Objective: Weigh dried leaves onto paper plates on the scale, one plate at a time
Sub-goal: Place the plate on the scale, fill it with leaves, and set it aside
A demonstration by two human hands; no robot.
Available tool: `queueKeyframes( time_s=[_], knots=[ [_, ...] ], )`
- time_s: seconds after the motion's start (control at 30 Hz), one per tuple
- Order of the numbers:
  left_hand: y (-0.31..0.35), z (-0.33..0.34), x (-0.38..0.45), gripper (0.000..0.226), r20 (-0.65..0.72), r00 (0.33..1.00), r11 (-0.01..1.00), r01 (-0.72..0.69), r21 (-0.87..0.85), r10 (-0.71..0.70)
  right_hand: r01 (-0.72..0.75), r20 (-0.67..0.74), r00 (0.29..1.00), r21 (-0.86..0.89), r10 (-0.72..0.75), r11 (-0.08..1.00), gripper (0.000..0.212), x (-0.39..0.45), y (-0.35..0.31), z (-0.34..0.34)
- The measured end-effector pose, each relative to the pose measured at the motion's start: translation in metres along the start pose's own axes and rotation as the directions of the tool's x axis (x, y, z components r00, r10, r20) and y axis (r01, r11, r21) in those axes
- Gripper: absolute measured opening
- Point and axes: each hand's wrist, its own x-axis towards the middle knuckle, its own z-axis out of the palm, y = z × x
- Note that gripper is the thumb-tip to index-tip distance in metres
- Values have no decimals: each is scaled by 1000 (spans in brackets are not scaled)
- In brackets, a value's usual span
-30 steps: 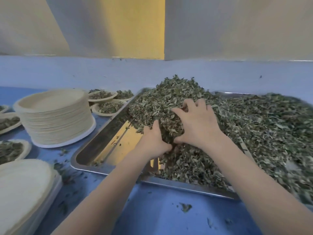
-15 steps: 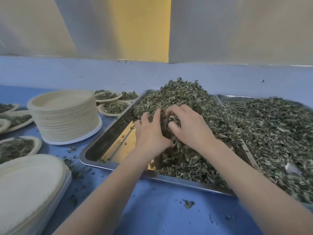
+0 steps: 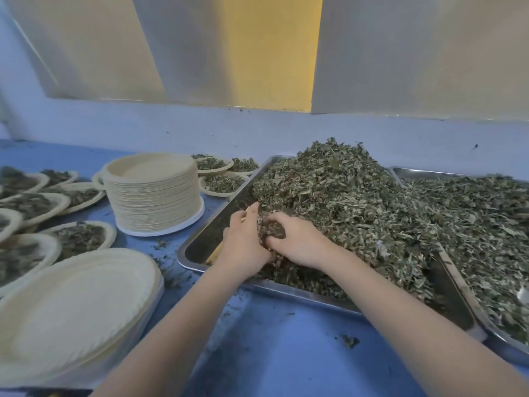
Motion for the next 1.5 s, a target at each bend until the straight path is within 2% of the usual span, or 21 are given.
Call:
queueKeyframes(
  time_s=[0.1,0.2,0.27,0.33,0.4,0.53,0.7,0.8,0.87,0.93,1.0,1.1,1.17,1.23,1.3,1.4,1.5],
  knots=[
    [3,-5,-1,103,-27,1000,999,-10,33,11,14,-227,974,131,16,991,19,0,0,-7],
    [14,-14,-2,115,-16,1000,994,-24,106,26,2,-373,916,374,149,928,12,3,4,-21],
    [22,-17,-2,117,15,998,993,-55,104,54,-22,-387,898,438,210,899,14,3,5,-25],
    [28,-17,-3,114,53,996,997,-78,-5,78,-39,-379,890,493,255,869,14,2,4,-24],
    [32,-15,-4,108,70,993,987,-82,-136,92,-46,-371,881,551,294,833,14,1,-1,-19],
    [32,-22,-9,90,61,995,975,-60,-212,74,-11,-354,877,662,326,749,19,3,-19,-15],
    [11,-66,-29,75,-26,998,972,-55,-229,50,49,-330,918,647,221,761,22,17,-75,-1],
    [-19,-103,-52,66,-140,990,972,-27,-235,-7,153,-324,943,627,78,764,21,27,-127,23],
    [-44,-127,-71,66,-189,979,969,27,-247,-75,208,-284,958,643,-23,737,14,28,-163,41],
    [-69,-148,-93,66,-220,964,968,94,-231,-146,237,-242,966,671,-94,702,19,26,-192,60],
    [-89,-162,-111,57,-235,955,974,144,-173,-183,258,-218,965,657,-149,708,18,23,-210,78],
    [-110,-173,-132,53,-199,957,974,186,-127,-209,305,-153,952,516,-265,800,15,18,-221,91],
    [-121,-175,-142,63,-137,968,975,197,-106,-210,347,-53,934,358,-352,867,12,15,-218,89],
    [-130,-174,-149,74,-72,975,975,202,-87,-209,359,76,921,213,-382,909,23,11,-213,83],
    [-134,-174,-154,72,-64,979,980,188,-70,-193,348,137,923,93,-358,933,32,7,-208,76],
    [-137,-175,-157,54,-142,981,980,107,-169,-131,354,93,930,26,-355,935,30,5,-203,67],
    [-140,-175,-156,39,-232,968,973,41,-225,-95,347,12,938,58,-348,936,27,6,-201,60]
  ],
)
